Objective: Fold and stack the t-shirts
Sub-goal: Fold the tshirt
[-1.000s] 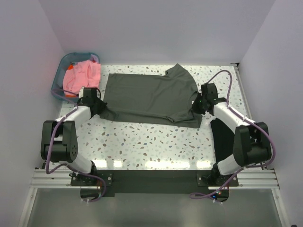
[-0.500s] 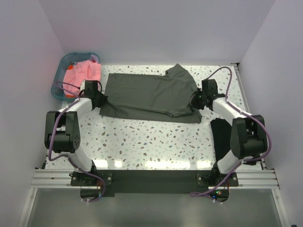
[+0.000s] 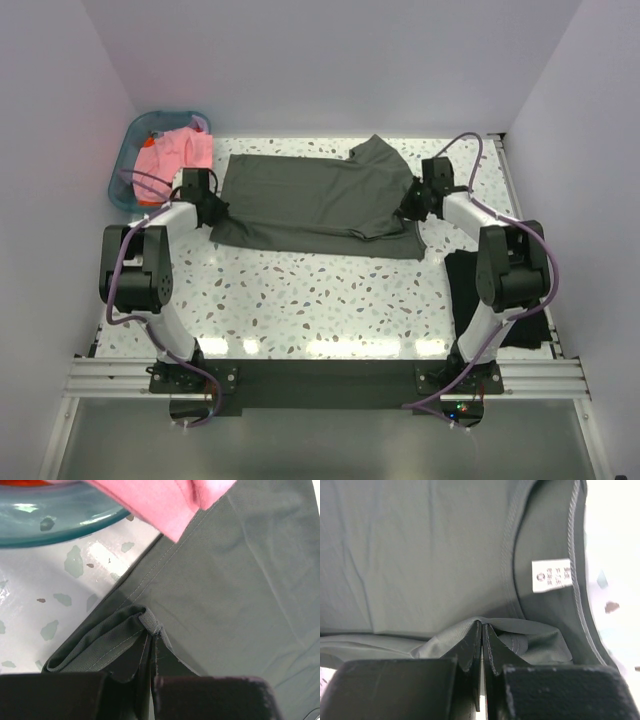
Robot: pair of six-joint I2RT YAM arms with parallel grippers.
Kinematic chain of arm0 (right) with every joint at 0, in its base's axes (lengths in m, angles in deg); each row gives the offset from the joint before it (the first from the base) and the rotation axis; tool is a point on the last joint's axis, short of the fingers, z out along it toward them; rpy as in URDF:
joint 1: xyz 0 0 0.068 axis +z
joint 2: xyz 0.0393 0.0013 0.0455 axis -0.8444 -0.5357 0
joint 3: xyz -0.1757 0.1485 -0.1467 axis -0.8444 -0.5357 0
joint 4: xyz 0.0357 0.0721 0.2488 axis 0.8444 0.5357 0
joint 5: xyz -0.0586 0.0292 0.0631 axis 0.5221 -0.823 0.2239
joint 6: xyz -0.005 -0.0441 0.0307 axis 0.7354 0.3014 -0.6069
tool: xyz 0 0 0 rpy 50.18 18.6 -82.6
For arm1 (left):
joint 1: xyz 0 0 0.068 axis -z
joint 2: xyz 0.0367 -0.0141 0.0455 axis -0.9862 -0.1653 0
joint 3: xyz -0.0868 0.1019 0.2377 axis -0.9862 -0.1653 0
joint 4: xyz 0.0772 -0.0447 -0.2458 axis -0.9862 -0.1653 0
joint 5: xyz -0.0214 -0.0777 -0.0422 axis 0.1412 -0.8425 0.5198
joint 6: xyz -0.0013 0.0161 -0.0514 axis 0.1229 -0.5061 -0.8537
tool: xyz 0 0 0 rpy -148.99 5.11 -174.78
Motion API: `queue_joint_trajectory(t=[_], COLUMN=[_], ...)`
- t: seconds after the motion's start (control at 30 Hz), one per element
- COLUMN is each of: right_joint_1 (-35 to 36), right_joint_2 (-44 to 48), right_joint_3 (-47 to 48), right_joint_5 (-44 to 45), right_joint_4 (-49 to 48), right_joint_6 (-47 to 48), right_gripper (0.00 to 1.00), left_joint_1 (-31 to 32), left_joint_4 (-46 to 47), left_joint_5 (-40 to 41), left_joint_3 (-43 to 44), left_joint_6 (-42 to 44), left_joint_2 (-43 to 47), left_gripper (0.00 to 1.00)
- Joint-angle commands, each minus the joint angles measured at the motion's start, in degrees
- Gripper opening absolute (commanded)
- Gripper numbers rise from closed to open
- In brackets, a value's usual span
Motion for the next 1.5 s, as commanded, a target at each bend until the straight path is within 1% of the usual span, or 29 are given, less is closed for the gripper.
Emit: queue_joint_trajectory(t=[0.0, 0.27, 0.33, 0.4, 0.6, 0.73, 0.83, 0.9, 1.0, 1.03, 1.07, 1.1, 1.13, 1.17, 1.23, 1.3, 1.37, 1.4, 1.47], right_joint_1=[-0.3, -0.3, -0.47, -0.74, -0.91, -0.91, -0.91, -1.0, -1.0, -1.09, -1.09, -1.18, -1.26, -1.26, -1.26, -0.57, 0.58, 2.23, 3.83], right_joint_2=[-1.74, -3.5, -3.23, -2.54, -1.04, -1.74, -2.35, -2.97, -3.41, -3.5, -3.5, -3.41, -3.32, -3.23, -2.45, -1.48, 1.06, 2.12, 4.31], right_joint_3=[4.51, 5.57, 5.4, 5.14, 4.78, 5.75, 6.1, 6.63, 7.07, 7.16, 7.33, 7.51, 7.51, 7.6, 7.51, 6.46, 4.19, 3.21, 1.28], right_joint_5=[-1.3, -0.77, -0.33, -0.15, 0.11, -0.33, -0.42, -0.5, -0.33, 0.28, 0.63, 0.99, 1.25, 1.69, 1.69, 2.48, 4.84, 5.55, 5.82], right_joint_4=[-1.82, -1.64, -1.82, -2.0, -3.05, -2.79, -2.79, -2.61, -2.35, -2.17, -1.82, -1.73, -1.56, -1.12, -0.77, -0.59, -0.5, -0.59, -1.2], right_joint_6=[-0.21, 0.05, -0.03, -0.03, -0.21, -0.21, -0.03, -0.03, 0.32, 0.67, 0.84, 1.11, 1.37, 1.55, 2.16, 2.69, 3.39, 3.66, 3.57], right_gripper=[0.0, 0.0, 0.0, 0.0, 0.0, 0.0, 0.0, 0.0, 0.0, 0.04, 0.08, 0.15, 0.31, 0.35, 0.4, 0.47, 0.48, 0.48, 0.48], left_joint_1=[-0.38, -0.38, -0.38, -1.87, -2.14, -2.23, -2.23, -2.23, -2.32, -2.23, -2.23, -2.23, -2.23, -2.23, -2.23, -2.14, -2.14, -2.05, -1.79], left_joint_4=[0.29, 0.03, -0.06, 0.12, 0.38, 0.56, 1.26, 2.4, 4.94, 5.39, 5.83, 6.61, 6.71, 6.97, 7.41, 7.41, 6.63, 5.75, 5.31], left_joint_5=[1.2, 1.64, 1.81, 1.82, 1.38, 0.76, -0.03, -0.82, -3.54, -4.33, -5.81, -6.35, -6.53, -6.88, -6.71, -6.01, -5.04, -3.21, -1.62], left_joint_3=[2.5, 2.51, 2.15, 1.89, 1.54, 2.24, 2.42, 2.5, 3.21, 3.56, 3.56, 3.56, 3.3, 2.86, 1.11, -0.48, -2.67, -3.46, -6.63], left_joint_6=[1.51, 1.78, 1.86, 1.95, 2.3, 2.65, 2.92, 3.36, 4.85, 5.2, 5.81, 6.08, 6.26, 6.26, 6.08, 5.38, 4.16, 3.97, 2.14], left_joint_2=[-0.5, -1.12, -0.94, -0.77, -0.42, -1.03, -1.47, -1.82, -2.26, -2.35, -2.26, -1.74, -1.3, -0.69, 1.77, 4.84, 6.87, 8.97, 11.0], left_gripper=[0.0, 0.02, 0.02, 0.02, 0.04, 0.06, 0.08, 0.12, 0.24, 0.29, 0.4, 0.45, 0.5, 0.58, 0.61, 0.63, 0.63, 0.63, 0.58])
